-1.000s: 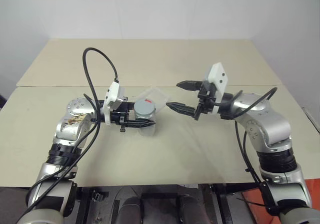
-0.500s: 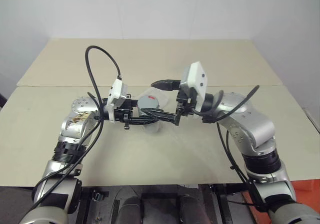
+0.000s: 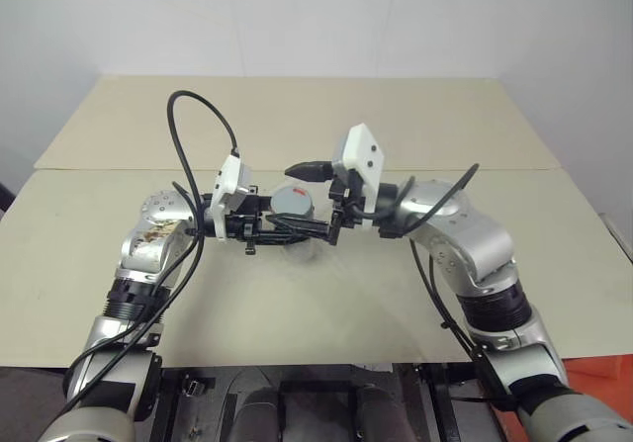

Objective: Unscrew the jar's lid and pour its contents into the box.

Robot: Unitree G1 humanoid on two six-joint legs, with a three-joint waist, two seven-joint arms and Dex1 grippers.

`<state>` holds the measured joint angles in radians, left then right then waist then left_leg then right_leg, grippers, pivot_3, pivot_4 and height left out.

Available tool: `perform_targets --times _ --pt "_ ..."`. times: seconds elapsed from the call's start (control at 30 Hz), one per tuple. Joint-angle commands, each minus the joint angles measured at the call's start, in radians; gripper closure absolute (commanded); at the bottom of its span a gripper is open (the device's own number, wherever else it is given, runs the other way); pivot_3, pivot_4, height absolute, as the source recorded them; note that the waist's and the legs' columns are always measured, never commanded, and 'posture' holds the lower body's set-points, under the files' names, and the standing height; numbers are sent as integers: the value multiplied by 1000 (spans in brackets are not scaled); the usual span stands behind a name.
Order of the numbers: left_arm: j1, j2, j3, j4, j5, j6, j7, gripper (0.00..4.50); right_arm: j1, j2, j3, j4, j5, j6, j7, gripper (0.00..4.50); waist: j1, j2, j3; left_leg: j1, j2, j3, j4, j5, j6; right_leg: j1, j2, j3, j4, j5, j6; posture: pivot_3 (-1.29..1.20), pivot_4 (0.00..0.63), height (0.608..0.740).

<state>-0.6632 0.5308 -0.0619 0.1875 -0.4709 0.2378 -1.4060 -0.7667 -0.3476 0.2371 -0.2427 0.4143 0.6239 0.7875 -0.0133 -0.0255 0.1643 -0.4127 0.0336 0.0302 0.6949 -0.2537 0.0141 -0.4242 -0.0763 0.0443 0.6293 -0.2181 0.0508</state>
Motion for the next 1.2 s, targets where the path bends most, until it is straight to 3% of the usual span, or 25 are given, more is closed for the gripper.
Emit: perform_targets --times 0.03,1.2 --pt "-11 9 14 -39 -16 -6 -12 2442 -20 -14 -33 -5 -8 -23 2 42 0 0 0 0 0 0 0 0 0 0 0 0 0 0 0 0 150 740" --pt "-14 37 26 -22 -6 -11 -32 2442 93 -182 -187 -111 93 -25 56 42 1 0 0 0 0 0 0 0 0 0 0 0 -1 0 0 0 150 740"
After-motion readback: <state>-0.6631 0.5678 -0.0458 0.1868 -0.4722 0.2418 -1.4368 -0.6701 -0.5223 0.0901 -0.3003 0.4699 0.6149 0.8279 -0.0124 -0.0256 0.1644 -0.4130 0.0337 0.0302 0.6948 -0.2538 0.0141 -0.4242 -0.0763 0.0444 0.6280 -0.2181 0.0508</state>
